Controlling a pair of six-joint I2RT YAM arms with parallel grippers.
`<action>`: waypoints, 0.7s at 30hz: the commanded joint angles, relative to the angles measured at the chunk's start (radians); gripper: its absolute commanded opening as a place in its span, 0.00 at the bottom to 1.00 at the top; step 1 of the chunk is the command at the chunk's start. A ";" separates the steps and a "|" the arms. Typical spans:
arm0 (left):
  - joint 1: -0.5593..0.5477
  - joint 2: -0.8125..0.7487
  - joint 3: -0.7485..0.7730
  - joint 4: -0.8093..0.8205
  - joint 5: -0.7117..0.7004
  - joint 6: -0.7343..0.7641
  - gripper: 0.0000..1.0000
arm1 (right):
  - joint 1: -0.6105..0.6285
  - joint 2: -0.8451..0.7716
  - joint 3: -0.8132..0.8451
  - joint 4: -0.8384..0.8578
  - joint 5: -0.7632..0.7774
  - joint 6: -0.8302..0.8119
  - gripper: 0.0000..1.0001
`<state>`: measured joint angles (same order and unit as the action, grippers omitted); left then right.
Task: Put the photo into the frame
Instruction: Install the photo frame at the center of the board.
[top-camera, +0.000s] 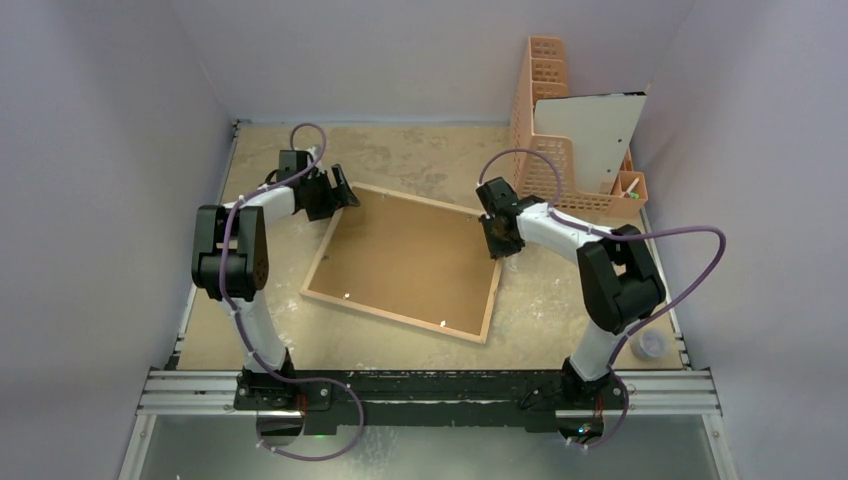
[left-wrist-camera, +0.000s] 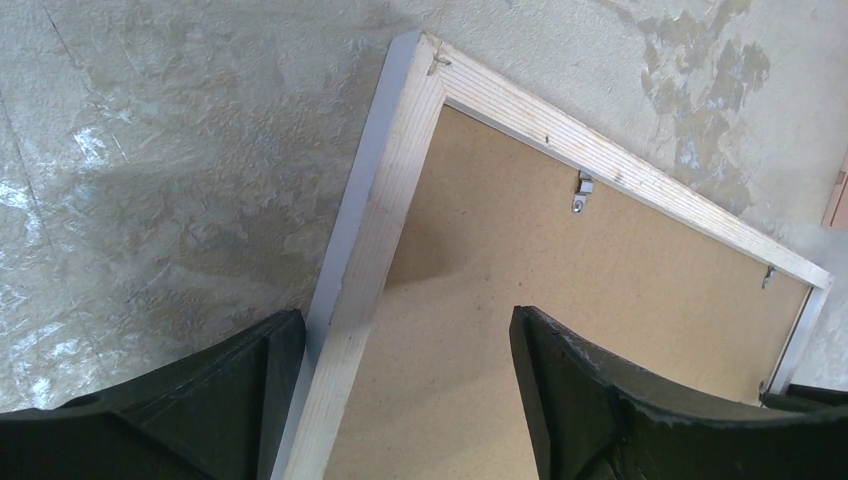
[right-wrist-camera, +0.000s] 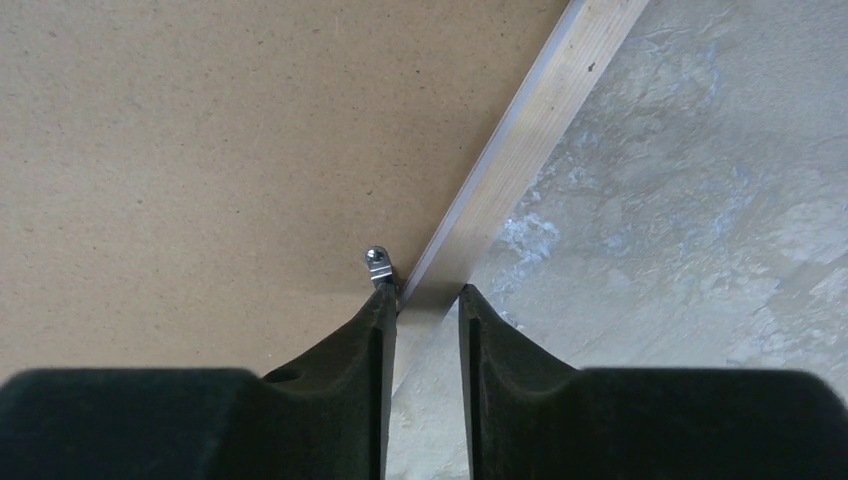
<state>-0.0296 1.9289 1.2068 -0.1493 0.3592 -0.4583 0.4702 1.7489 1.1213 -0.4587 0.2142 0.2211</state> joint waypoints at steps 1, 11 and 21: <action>-0.021 0.031 0.018 -0.024 0.010 0.021 0.78 | 0.012 0.015 0.045 -0.034 0.002 -0.055 0.22; -0.024 0.038 0.026 -0.033 0.010 0.026 0.78 | 0.058 0.053 0.086 -0.035 0.070 -0.004 0.27; -0.026 0.044 0.028 -0.038 0.006 0.027 0.78 | 0.059 0.053 0.062 -0.034 0.017 -0.022 0.35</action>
<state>-0.0353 1.9377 1.2213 -0.1589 0.3569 -0.4496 0.5293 1.7927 1.1831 -0.4709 0.2329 0.2146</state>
